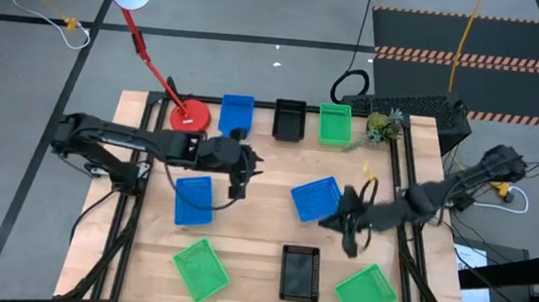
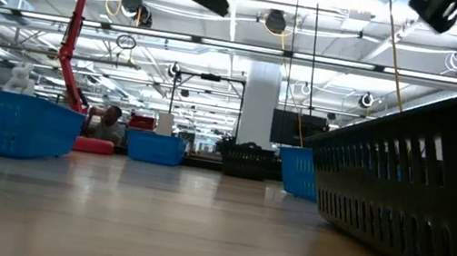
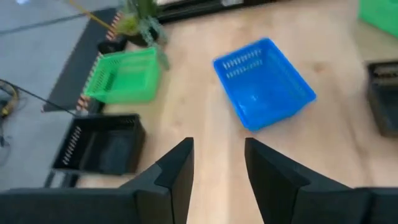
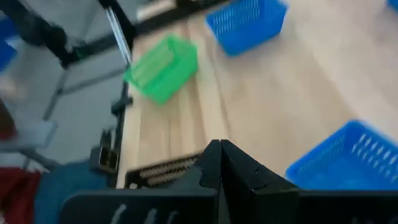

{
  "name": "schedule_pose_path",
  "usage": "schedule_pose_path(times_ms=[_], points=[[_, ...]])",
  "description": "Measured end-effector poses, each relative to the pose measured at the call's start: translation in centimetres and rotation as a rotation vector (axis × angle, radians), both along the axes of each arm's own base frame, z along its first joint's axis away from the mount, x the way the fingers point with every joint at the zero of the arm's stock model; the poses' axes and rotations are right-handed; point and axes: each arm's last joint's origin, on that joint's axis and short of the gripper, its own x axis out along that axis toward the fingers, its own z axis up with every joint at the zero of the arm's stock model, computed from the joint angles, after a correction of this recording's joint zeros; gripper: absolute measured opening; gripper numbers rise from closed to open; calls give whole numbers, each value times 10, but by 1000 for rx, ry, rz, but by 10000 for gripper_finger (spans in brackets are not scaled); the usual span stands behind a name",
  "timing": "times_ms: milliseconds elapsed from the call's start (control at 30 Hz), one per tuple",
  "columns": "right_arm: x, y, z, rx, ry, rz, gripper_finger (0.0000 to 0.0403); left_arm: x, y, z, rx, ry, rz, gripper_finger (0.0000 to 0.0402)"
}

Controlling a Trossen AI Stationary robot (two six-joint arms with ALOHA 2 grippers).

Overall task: Stack baskets by color
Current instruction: Stack the bottom right green basket on top of the top green basket

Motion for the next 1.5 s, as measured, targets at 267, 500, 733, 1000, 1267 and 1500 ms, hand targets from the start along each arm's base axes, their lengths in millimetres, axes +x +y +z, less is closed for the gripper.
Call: schedule_pose_path(times_ms=[267, 500, 733, 1000, 1267, 1500], points=[[19, 61, 15, 58, 328, -104, 0, -7, -19, -9, -2, 20, -63, 138], [31, 115, 8, 164, 527, -160, 2, -7, -21, -9, -5, 22, -68, 140], [20, 162, -21, 332, 691, -235, 46, -7, -23, -9, -25, 20, -57, 141], [4, 187, -43, 368, 776, -315, 122, -7, -23, -9, -37, 16, -52, 141], [4, 187, -57, 383, 836, -397, 187, -6, -23, -8, -37, -4, -53, 141], [0, 178, -77, 379, 922, -471, 203, -6, -23, -7, -22, -2, -64, 141]])
